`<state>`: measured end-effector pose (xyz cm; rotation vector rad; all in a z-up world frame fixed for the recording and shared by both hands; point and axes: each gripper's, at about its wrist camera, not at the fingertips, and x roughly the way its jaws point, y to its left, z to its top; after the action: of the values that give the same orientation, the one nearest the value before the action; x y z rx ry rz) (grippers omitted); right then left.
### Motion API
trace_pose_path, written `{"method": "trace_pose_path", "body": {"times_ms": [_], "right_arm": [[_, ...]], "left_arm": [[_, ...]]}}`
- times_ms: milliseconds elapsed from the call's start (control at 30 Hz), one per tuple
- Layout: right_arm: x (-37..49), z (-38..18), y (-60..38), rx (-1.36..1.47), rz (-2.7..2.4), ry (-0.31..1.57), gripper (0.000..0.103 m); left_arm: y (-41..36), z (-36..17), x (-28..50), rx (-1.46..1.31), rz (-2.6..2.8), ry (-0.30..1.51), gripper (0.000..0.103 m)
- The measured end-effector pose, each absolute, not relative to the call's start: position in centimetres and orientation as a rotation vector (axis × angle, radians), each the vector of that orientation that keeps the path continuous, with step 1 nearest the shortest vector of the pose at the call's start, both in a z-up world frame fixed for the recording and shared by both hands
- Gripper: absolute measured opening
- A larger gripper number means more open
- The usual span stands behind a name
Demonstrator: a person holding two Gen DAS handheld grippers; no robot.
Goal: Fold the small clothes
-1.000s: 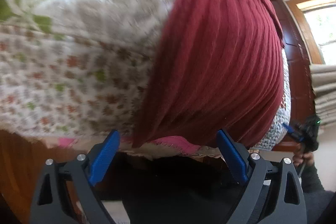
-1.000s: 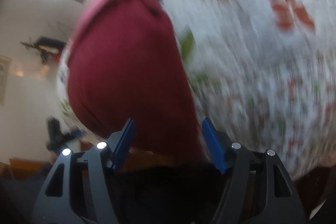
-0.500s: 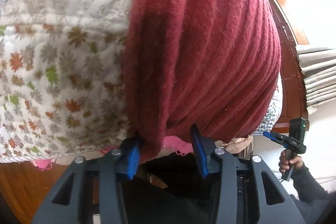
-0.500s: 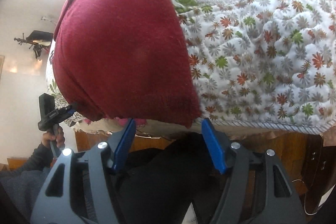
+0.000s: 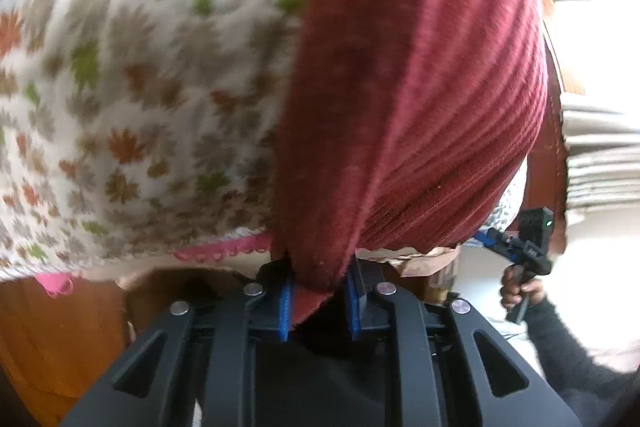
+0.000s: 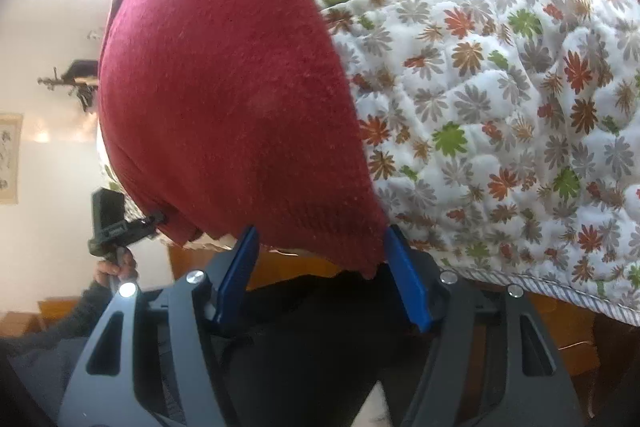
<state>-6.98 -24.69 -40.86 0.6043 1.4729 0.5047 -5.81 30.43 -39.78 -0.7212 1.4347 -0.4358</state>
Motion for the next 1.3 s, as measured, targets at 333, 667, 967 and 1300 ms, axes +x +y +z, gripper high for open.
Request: {"method": "trace_pose_path", "body": {"times_ms": [333, 667, 967, 1300], "right_arm": [[-6.1, -42.6, -23.8, 0.614, 0.562, 1.529, 0.051], [-7.0, -43.4, -23.3, 0.646, 0.551, 1.532, 0.052], [-9.0, -40.0, -25.3, 0.745, 0.617, 1.494, 0.008], [-10.3, -31.0, -28.7, 0.902, 0.713, 1.270, 0.007]], "left_arm": [[31.7, -39.9, -6.0, -0.769, -0.386, 1.411, 0.025], [32.0, -41.7, -5.7, -0.797, -0.328, 1.452, 0.008], [32.5, -38.6, -7.9, -0.878, -0.442, 1.413, 0.006], [37.3, -31.0, -11.9, -1.061, -0.597, 1.252, 0.006]]}}
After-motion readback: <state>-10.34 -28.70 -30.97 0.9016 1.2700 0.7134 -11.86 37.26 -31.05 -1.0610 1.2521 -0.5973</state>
